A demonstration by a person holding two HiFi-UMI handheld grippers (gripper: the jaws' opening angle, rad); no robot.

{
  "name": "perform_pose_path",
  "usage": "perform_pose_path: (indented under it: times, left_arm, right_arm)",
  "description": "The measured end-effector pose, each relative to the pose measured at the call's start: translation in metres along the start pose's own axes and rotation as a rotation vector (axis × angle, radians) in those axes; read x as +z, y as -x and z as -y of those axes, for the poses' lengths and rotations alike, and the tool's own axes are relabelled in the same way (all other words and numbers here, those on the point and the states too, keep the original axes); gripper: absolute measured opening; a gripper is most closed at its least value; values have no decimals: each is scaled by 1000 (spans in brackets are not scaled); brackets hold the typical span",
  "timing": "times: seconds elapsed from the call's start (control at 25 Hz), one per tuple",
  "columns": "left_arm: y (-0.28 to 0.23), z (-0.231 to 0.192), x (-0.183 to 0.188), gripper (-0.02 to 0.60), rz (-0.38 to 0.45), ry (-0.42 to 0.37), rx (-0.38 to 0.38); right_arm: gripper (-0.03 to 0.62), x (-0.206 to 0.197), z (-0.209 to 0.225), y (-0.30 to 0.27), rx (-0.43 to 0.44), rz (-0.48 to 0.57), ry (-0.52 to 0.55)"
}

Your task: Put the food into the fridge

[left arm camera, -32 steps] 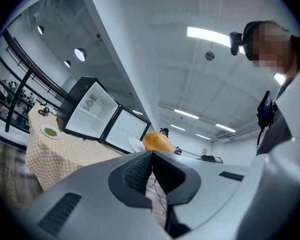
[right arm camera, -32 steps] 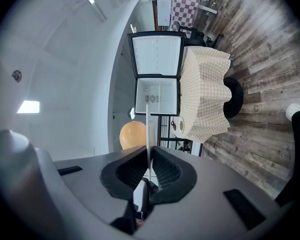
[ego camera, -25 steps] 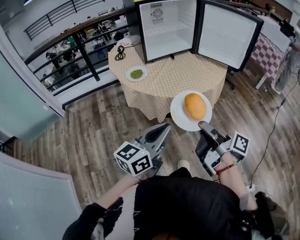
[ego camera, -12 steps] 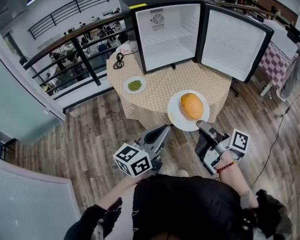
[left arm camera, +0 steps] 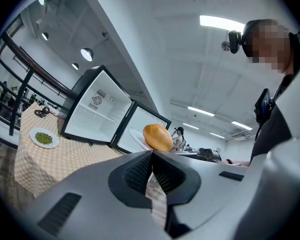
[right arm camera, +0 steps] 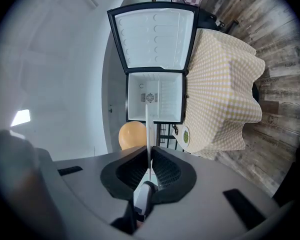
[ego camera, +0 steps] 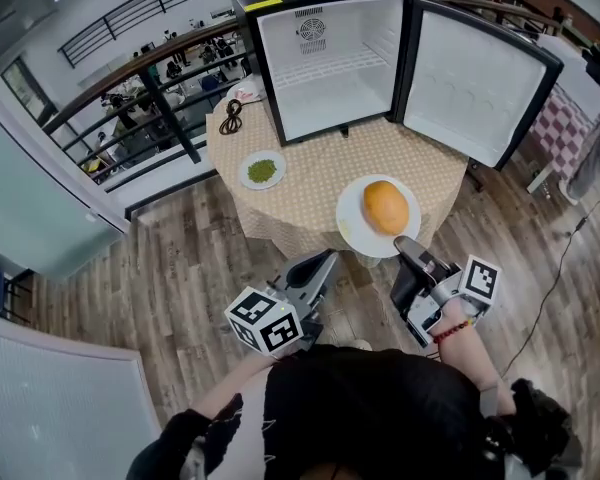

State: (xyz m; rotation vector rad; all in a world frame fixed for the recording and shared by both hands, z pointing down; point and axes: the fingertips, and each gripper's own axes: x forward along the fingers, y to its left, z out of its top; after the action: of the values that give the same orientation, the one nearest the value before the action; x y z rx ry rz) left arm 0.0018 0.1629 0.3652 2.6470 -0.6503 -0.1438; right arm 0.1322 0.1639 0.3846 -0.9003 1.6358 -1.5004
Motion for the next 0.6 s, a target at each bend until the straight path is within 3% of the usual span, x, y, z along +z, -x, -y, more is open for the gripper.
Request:
perform_pose_path:
  times: [0.6]
  left_arm:
    - [-58, -3, 0, 11, 21, -16, 34]
  right_arm:
    - [32, 56, 10, -6, 2, -46, 4]
